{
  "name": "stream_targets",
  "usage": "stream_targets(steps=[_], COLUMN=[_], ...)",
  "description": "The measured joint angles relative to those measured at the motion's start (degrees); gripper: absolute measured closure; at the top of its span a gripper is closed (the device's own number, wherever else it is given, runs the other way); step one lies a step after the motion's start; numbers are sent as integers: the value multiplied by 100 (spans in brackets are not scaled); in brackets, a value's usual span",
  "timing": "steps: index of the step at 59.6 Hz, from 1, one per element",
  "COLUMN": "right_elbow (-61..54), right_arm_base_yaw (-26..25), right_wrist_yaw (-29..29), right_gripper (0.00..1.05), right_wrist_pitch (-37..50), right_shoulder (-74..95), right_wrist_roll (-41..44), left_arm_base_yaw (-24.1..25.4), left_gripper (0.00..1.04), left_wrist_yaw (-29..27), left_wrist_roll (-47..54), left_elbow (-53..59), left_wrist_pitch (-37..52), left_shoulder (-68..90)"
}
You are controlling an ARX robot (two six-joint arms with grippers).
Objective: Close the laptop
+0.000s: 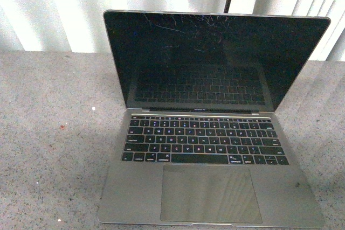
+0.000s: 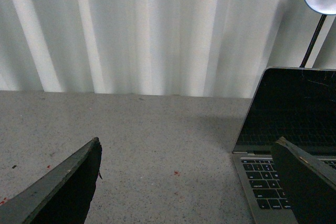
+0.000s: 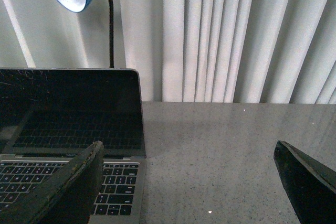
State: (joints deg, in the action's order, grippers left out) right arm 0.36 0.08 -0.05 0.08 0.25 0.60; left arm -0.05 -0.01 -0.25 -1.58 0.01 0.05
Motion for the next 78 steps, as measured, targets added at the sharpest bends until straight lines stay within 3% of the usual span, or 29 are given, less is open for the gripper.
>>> stream_targets(steps=[61,63,67,70,78], right_elbow=[0,0,411,708,938], right_arm_base_yaw=[0,0,-203,-367,-798], right_wrist_yaw=[0,-2,-614,-916,-1523], right_gripper=[7,7,7,7,7], right_wrist_pitch=[0,-2,-960,-1274,177], right_shoulder=[0,2,546,1215,2806], right_wrist_roll=[0,0,-520,-682,118], left_arm_base_yaw=[0,-87,-258,-321,-308], left_gripper=[7,7,7,7,7], left_wrist_yaw=[0,-282,-970,-968,-297], left_wrist_roll=[0,-203,-1058,-1517,-1539], left_elbow=[0,-63,-378,-496,-999], left_wrist_pitch=[0,-221,-883,-634,831], left_shoulder=[0,129,824,1460,3265])
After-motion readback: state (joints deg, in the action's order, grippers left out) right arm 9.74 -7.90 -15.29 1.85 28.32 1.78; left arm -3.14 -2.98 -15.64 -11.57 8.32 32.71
